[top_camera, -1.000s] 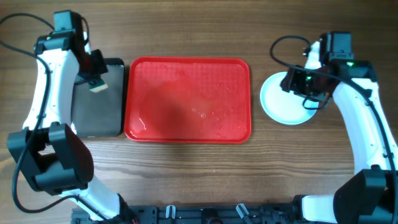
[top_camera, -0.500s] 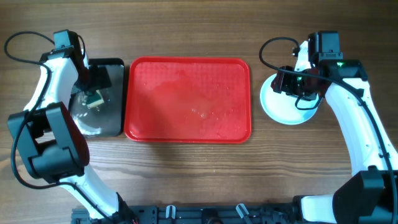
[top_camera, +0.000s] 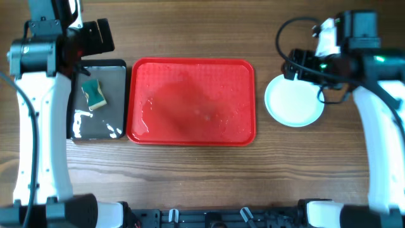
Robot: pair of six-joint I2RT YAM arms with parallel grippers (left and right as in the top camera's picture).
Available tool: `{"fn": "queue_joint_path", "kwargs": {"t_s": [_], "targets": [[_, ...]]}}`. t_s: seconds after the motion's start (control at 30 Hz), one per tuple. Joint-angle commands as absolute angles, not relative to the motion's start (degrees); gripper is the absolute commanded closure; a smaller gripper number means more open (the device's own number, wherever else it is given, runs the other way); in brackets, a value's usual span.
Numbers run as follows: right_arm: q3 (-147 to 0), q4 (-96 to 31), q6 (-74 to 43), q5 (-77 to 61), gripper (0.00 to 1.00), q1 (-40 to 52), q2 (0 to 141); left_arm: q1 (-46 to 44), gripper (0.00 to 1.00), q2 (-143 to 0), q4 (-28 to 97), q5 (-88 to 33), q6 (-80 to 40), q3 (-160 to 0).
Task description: Clean dirty plates on tray and stack at the side
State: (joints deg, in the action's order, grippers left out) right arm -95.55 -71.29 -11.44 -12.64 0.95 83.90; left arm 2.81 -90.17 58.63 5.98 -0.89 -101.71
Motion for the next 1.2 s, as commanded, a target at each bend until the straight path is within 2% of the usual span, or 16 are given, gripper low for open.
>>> {"fn": "queue_joint_path", "kwargs": {"t_s": [0.0, 0.03, 0.13, 0.2, 0.3, 0.4, 0.5, 0.63, 0.77, 0.93, 1.17], "targets": [[-102.0, -73.9, -10.8, -21.6, 0.0, 1.1, 76.1, 2.3, 0.0, -91.1, 58.9, 5.9, -0.4, -101.4], [-102.0, -73.7, -13.8, -26.5, 0.0, 1.1, 72.8, 2.3, 0.0, -91.2, 59.0, 5.9, -0.4, -101.4], [-102.0, -73.8, -23.2, -26.9, 0.0, 1.1, 67.7, 2.3, 0.0, -91.2, 59.0, 5.9, -0.4, -101.4], [-102.0, -74.6, -24.1, -26.8, 0.0, 1.1, 66.1, 2.3, 0.0, -91.2, 59.0, 5.9, -0.4, -101.4], [-102.0, -75.3, -21.3, -21.1, 0.0, 1.1, 64.3, 2.3, 0.0, -91.2, 59.0, 5.9, -0.4, -101.4], [-101.3, -76.1, -21.0, -9.7, 0.0, 1.1, 63.2, 2.3, 0.0, -91.2, 59.0, 5.9, -0.4, -101.4], [-96.1, -71.8, -20.9, -0.5, 0.0, 1.1, 59.4, 2.3, 0.0, -91.2, 59.0, 5.9, -0.4, -101.4], [-79.6, -55.9, -12.8, -5.3, 0.0, 1.1, 47.9, 2.3, 0.0, -91.2, 59.0, 5.9, -0.4, -101.4], [-55.9, -35.6, -3.7, -12.1, 0.0, 1.1, 33.3, 2.3, 0.0, -91.2, 59.0, 5.9, -0.4, -101.4], [-31.6, -15.2, -3.2, -12.8, 0.0, 1.5, 19.4, 2.3, 0.0, -91.2, 59.0, 5.9, -0.4, -101.4], [-12.0, 0.8, -3.4, -13.3, 0.0, 4.4, 8.3, 2.3, 0.0, -91.2, 59.0, 5.9, -0.4, -101.4]]}}
